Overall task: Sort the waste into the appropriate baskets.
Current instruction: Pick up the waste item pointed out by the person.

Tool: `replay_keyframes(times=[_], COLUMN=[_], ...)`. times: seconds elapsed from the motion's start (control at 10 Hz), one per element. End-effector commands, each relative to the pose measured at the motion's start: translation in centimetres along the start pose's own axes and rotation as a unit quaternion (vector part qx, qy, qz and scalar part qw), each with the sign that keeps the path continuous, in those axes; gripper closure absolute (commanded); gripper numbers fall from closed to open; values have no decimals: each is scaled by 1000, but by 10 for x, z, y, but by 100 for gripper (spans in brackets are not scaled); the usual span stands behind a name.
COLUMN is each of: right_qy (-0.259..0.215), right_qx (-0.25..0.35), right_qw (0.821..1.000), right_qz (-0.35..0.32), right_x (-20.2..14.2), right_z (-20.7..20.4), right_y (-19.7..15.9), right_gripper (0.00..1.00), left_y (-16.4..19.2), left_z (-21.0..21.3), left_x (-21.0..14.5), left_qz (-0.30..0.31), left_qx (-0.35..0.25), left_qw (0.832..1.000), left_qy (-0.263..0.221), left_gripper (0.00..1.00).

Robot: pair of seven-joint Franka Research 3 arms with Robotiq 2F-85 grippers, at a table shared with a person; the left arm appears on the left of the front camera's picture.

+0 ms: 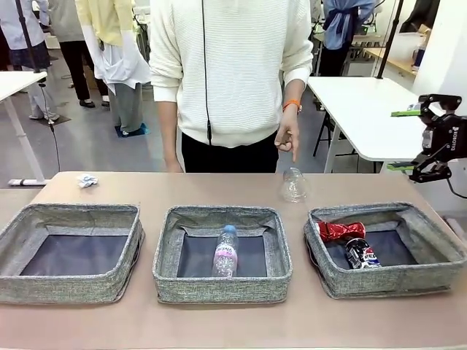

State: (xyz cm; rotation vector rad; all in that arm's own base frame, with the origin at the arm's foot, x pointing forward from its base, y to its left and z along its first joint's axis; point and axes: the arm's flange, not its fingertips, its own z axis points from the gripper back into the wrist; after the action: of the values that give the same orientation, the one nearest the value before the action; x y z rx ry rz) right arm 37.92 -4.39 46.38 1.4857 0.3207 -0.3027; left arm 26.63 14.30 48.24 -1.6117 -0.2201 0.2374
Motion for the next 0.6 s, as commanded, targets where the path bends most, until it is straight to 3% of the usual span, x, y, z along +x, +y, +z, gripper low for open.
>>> replay_keyframes(times=[0.0, 0.4, 0.5], right_qy=[-3, 0, -81], right_qx=[4, 0, -67], right_qw=[1000, 1000, 994], right_qz=[4, 0, -10], right_x=[1, 0, 4], right_z=[-2, 0, -12], right_y=[3, 0, 16], right_gripper=[0, 0, 0], left_y=[-3, -3, -3], left_z=[-2, -2, -2], left_x=[-1, -1, -1], left_qz=[-5, -5, -5], left_qx=[-10, -10, -10], left_qw=[1000, 1000, 1000], left_qy=[-1, -1, -1], left_gripper=[0, 0, 0])
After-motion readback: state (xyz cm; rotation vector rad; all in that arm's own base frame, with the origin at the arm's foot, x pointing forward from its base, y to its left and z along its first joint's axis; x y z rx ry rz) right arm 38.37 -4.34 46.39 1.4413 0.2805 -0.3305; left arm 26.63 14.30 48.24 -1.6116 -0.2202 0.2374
